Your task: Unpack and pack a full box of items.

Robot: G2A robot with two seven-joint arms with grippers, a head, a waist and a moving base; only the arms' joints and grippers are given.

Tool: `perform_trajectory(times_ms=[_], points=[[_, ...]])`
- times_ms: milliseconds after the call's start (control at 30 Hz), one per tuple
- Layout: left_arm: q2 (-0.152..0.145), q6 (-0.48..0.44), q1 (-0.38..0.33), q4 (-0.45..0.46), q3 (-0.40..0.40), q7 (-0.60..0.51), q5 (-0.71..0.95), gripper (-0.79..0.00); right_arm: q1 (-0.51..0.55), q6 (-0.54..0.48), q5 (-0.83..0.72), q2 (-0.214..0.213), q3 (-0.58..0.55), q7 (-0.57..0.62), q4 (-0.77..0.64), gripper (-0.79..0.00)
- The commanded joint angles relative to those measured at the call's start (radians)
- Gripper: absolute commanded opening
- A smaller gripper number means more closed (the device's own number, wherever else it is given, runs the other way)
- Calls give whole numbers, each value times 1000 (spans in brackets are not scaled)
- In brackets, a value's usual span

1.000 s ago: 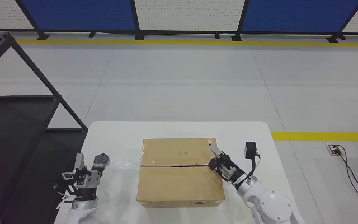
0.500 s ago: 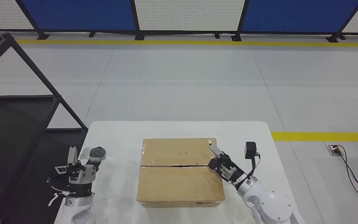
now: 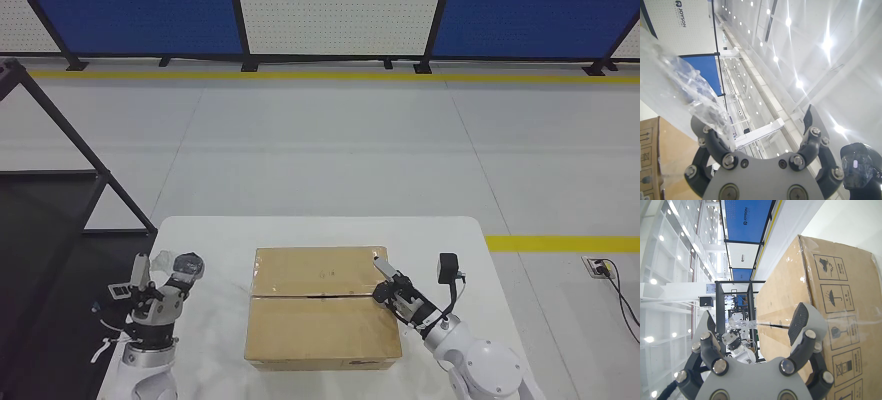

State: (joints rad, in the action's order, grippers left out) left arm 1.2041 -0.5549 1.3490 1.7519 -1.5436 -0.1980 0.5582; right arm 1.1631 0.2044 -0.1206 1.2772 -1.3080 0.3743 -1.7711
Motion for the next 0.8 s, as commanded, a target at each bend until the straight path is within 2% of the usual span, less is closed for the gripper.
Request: perform_trajectory(times_ms=[0,767], points=[[2,2,-2,11,3,-1,-3,0,0,0,0,0,0,0,0,0],[23,42,-31,66,85,-24,-80,0,8,-13,7,0,8,-1,-4,0]])
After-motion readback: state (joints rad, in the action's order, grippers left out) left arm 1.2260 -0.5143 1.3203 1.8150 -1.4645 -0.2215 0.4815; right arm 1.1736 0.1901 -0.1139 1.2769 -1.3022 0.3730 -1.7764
